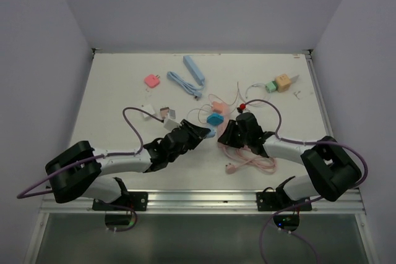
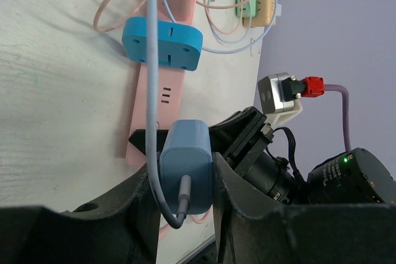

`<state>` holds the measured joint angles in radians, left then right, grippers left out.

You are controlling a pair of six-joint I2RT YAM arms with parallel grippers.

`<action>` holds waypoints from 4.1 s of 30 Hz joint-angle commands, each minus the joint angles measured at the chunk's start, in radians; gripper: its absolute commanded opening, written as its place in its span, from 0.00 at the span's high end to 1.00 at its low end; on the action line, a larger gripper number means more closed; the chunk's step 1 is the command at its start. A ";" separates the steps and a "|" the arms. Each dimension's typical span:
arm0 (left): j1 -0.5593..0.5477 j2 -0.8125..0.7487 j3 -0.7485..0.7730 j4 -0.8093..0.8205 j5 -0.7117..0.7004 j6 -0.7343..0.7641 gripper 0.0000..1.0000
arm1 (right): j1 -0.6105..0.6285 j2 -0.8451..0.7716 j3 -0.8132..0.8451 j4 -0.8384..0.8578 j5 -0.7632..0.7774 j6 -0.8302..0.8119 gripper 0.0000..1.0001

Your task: Pull the plug off the socket

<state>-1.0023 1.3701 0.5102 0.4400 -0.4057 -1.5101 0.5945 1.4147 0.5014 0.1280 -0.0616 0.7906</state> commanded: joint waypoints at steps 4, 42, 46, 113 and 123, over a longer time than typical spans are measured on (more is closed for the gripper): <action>-0.001 -0.098 0.042 -0.112 -0.059 -0.007 1.00 | -0.009 0.035 -0.044 -0.183 0.111 -0.013 1.00; 0.692 0.328 0.406 -0.337 0.309 0.668 0.84 | -0.009 -0.369 -0.060 -0.269 -0.239 -0.355 1.00; 0.697 0.296 0.377 -0.331 0.327 0.665 0.71 | -0.009 -0.361 -0.064 -0.251 -0.239 -0.350 1.00; 0.045 0.007 0.326 -0.497 0.418 1.412 0.45 | -0.007 -0.321 0.146 -0.407 -0.423 -0.464 1.00; 0.045 -0.017 0.320 -0.494 0.410 1.409 0.83 | -0.007 -0.313 0.118 -0.393 -0.376 -0.465 1.00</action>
<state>-0.9524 1.3792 0.7998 -0.0586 0.0200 -0.1139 0.5877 1.1305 0.5961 -0.3241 -0.4328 0.3416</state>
